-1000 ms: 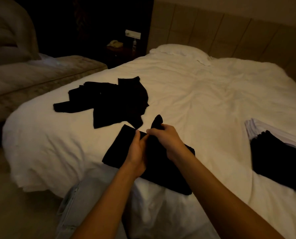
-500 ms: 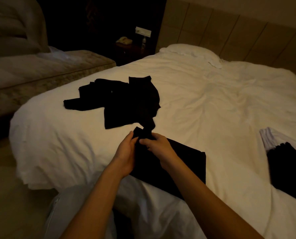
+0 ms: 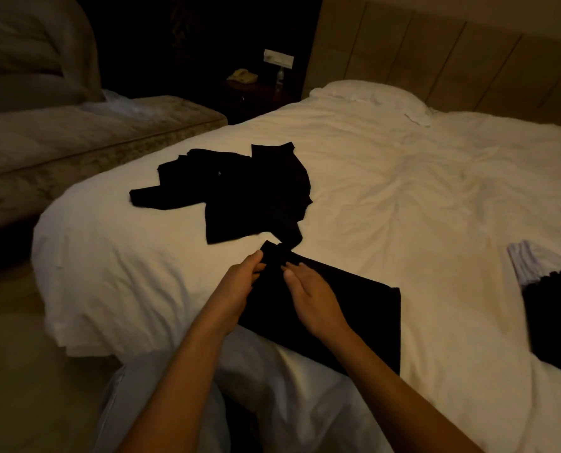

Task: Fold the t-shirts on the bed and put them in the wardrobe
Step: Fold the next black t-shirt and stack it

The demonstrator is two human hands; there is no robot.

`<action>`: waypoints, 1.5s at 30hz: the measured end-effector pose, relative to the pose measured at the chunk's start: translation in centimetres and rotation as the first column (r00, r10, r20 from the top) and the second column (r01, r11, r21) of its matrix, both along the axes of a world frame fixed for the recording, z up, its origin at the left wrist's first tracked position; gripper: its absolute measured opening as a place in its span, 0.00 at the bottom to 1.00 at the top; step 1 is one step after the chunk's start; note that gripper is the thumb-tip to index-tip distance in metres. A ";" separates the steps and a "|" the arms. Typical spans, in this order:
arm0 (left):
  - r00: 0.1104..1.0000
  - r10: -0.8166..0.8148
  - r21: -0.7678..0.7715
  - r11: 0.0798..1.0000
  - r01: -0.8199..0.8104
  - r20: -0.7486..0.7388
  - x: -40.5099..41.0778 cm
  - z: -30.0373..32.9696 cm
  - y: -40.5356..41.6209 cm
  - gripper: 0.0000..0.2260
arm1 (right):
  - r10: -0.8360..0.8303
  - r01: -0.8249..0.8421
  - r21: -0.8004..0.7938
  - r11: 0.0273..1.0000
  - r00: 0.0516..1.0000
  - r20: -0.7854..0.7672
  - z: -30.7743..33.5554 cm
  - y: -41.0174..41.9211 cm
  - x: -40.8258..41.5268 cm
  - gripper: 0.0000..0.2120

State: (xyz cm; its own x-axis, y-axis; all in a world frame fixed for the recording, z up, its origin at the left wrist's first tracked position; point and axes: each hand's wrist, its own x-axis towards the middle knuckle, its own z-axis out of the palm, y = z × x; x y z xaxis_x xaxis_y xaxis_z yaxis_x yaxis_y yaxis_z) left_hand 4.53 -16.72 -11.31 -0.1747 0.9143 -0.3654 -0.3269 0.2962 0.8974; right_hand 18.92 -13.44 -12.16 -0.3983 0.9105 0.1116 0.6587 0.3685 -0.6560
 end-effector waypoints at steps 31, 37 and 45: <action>0.534 0.218 0.224 0.973 -0.054 -0.817 -1.0 -3.0 0.6 0.19 | -0.269 0.197 0.265 0.944 0.924 0.271 -1.0 -1.0 6.2 0.24; 0.515 -0.014 -0.018 1.000 -0.003 -0.857 -0.4 -3.4 1.2 0.24 | -0.565 0.552 -0.117 0.825 0.807 -0.173 0.0 -1.8 10.8 0.22; 0.941 -0.059 0.012 0.998 0.067 -0.335 -0.6 -2.8 0.7 0.13 | -0.753 0.166 -0.789 0.591 0.464 -0.466 -0.1 -1.1 11.9 0.16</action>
